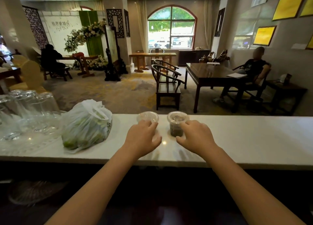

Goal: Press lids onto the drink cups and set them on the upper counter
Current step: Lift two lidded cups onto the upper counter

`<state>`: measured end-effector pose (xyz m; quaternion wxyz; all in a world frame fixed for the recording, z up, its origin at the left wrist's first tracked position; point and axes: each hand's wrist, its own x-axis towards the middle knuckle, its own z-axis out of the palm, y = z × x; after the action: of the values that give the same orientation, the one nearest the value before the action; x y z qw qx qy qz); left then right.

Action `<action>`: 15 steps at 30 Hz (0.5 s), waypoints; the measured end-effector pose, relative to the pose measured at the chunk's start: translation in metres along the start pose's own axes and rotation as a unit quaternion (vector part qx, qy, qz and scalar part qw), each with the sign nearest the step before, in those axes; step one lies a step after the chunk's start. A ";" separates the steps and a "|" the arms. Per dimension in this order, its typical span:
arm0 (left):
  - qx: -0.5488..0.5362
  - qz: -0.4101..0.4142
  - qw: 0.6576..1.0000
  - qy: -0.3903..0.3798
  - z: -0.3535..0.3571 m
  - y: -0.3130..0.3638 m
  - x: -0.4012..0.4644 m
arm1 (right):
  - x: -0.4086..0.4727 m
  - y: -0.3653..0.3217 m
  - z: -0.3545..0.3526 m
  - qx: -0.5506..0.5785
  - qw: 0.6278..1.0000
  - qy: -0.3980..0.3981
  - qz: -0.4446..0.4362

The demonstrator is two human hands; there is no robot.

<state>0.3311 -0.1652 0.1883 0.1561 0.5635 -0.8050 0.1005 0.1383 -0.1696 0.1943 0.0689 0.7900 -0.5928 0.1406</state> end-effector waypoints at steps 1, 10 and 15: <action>0.004 0.004 1.000 0.005 0.002 0.007 -0.014 | -0.015 -0.004 0.000 -0.008 1.000 -0.012 0.008; -0.046 0.066 0.995 -0.050 0.057 0.071 -0.105 | -0.157 -0.007 0.031 -0.027 0.994 -0.006 0.108; -0.041 0.083 0.995 -0.045 0.071 0.124 -0.118 | -0.202 0.025 0.037 -0.018 0.992 -0.013 0.127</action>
<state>0.2421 -0.0430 0.0806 0.1338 0.4918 -0.8586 0.0546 0.0676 -0.0014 0.0960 0.0566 0.7088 -0.6915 0.1274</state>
